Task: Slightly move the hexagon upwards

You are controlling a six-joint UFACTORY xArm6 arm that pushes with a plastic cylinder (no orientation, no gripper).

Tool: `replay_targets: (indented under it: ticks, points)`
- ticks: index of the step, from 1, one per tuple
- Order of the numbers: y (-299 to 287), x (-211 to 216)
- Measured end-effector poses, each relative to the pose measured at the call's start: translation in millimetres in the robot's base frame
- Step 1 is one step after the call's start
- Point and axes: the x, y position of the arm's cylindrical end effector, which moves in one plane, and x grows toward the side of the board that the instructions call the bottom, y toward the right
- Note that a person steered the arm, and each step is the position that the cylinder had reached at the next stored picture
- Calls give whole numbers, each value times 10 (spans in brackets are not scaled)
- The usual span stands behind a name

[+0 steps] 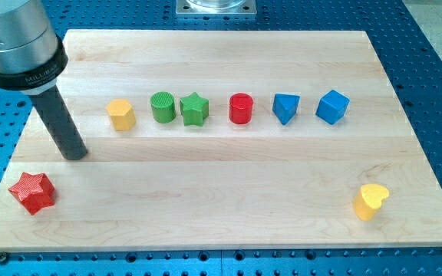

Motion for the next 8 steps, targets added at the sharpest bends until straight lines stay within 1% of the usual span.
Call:
replay_targets:
  ticks: [5, 6, 7, 8]
  points:
    - [-28, 9]
    - [-226, 33]
    - [-12, 43]
    - [399, -129]
